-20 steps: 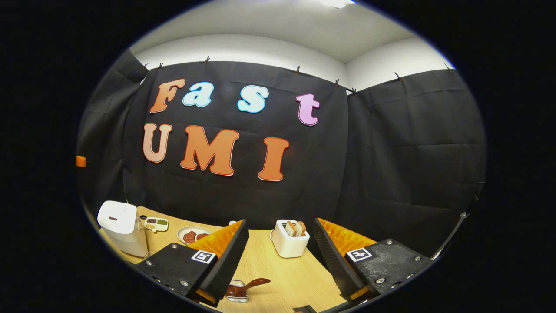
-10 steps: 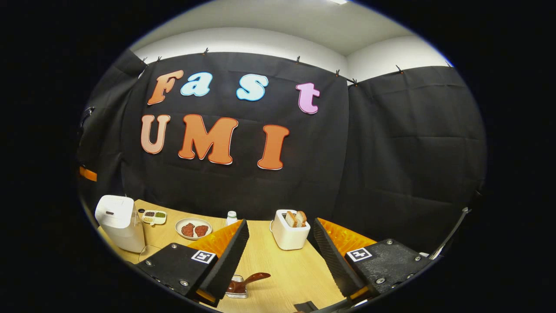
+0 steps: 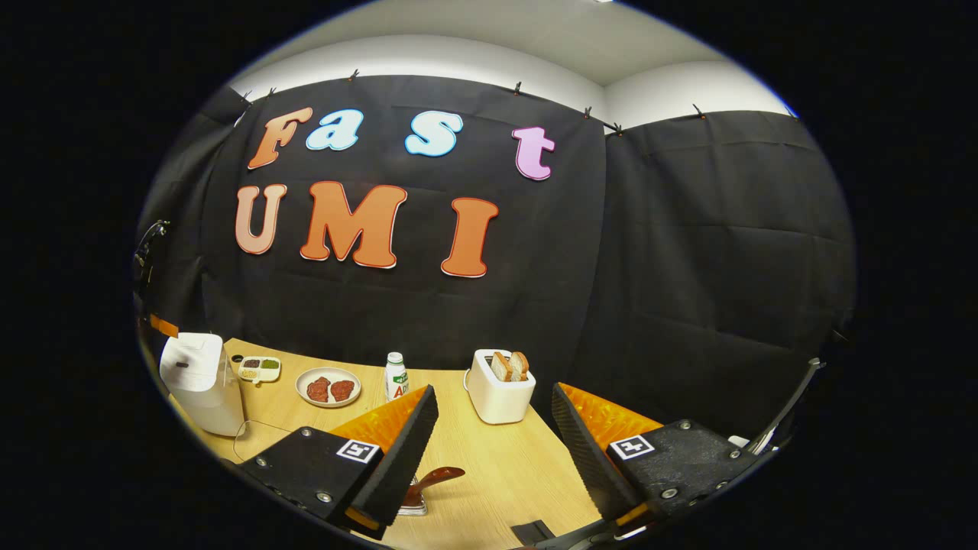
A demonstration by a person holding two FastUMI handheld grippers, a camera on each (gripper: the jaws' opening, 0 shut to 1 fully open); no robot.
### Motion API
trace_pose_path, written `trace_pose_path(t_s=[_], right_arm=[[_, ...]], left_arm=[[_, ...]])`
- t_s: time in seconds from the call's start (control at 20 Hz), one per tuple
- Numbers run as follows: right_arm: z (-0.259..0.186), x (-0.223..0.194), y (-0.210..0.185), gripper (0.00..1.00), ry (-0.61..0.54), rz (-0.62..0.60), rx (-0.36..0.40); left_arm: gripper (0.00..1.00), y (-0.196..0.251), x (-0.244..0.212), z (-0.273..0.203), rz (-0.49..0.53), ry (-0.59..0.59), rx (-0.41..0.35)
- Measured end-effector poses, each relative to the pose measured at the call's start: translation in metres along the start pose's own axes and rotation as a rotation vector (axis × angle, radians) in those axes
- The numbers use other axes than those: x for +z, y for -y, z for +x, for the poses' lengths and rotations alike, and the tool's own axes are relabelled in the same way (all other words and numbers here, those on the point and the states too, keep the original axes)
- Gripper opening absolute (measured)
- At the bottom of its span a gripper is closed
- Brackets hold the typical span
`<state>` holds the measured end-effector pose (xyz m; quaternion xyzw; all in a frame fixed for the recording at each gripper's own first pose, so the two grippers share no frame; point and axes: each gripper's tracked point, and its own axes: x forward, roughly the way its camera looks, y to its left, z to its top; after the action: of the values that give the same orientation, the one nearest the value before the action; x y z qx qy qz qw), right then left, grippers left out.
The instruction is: Close the left gripper, press the button to open the rice cooker; take a wooden spoon from the chopstick holder with the right hand, scoop a spoonful of rice and pour it into the rice cooker, then put the wooden spoon back into the chopstick holder.
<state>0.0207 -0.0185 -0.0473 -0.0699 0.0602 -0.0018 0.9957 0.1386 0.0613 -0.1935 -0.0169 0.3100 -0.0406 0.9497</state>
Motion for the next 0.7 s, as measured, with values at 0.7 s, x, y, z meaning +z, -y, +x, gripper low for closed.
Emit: trace_pose_path(t_s=[0.7], right_arm=[[0.008,-0.009,-0.014,0.94,-0.039,0.007,0.013]], left_arm=[[0.04,-0.017,-0.054,0.022,-0.019,-0.146,0.000]])
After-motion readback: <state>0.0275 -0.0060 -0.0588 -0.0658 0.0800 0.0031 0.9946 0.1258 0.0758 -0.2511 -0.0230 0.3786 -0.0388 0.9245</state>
